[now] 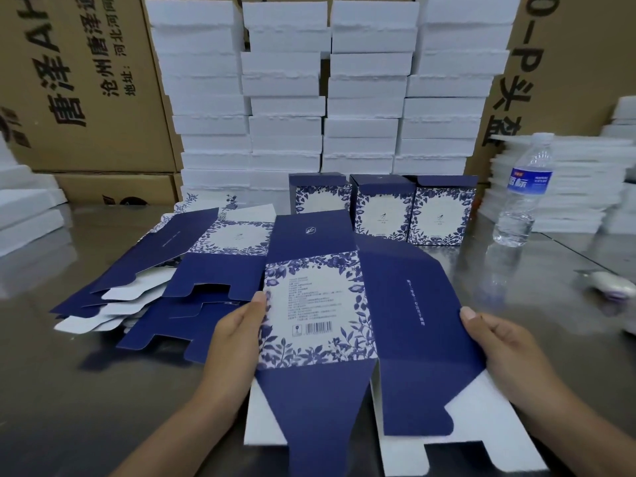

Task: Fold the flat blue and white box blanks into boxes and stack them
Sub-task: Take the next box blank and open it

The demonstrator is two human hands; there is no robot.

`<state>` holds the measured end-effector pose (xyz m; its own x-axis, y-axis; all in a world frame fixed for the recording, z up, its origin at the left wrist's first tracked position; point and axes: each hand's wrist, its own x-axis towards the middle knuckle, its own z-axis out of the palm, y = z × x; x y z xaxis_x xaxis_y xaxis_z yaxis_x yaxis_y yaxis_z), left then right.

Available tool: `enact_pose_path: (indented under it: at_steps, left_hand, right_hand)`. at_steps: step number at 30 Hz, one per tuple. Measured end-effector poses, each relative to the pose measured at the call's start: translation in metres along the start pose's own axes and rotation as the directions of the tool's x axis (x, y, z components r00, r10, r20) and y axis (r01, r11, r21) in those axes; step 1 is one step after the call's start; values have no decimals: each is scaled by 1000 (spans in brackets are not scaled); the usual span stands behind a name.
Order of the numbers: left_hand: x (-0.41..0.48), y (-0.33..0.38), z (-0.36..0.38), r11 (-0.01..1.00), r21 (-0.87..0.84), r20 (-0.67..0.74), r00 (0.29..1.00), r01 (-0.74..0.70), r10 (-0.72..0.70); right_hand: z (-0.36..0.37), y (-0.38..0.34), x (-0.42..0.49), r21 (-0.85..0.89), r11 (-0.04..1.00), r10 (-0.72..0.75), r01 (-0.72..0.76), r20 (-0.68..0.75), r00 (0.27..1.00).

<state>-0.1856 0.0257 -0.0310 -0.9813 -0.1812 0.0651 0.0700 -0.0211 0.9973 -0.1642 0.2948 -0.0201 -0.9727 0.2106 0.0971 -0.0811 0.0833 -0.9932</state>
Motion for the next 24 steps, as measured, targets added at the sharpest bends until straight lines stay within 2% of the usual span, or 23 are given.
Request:
enact_pose_path:
  at_steps: [4,15,24]
  left_hand:
    - [-1,3,-1,996,85,23,1000,-14,12]
    - [0,3,-4,999,-48,-38,999,19,-21]
    - [1,4,0,994,-97,-8,998,54,-55]
  right_hand:
    - [0,2,2,-14,1000,-8,8,-28,1000]
    - [2,-3,-3,-14,1000,17,-17,40,999]
    - [1,-1,0,-14,1000,18,-18,-9,1000]
